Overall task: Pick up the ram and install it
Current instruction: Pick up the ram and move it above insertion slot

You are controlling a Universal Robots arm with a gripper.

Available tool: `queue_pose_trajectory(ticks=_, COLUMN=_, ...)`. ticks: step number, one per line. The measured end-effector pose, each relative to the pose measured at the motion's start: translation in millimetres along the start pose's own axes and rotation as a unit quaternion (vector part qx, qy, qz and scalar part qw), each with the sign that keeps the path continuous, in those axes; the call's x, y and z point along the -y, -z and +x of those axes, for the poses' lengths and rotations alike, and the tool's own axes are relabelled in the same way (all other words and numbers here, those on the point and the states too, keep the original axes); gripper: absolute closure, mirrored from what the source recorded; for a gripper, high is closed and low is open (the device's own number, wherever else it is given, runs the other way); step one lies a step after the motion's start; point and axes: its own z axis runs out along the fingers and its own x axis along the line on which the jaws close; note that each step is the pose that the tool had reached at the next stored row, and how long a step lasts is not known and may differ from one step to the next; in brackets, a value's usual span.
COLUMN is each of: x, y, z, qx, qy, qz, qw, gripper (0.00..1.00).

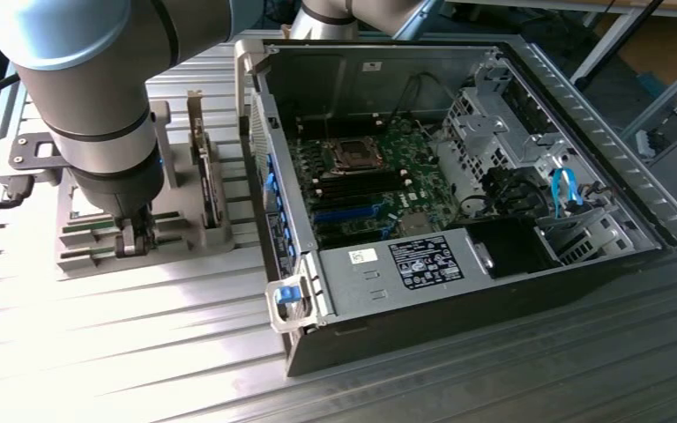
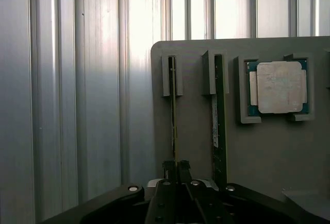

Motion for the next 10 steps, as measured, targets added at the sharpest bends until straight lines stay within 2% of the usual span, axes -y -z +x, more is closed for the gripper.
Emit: queue_pose_trajectory(ticks=10, x=0.0, y=0.0, z=0.0, qx=0.0, qy=0.0, qz=0.0, qw=1.0, gripper=0.87)
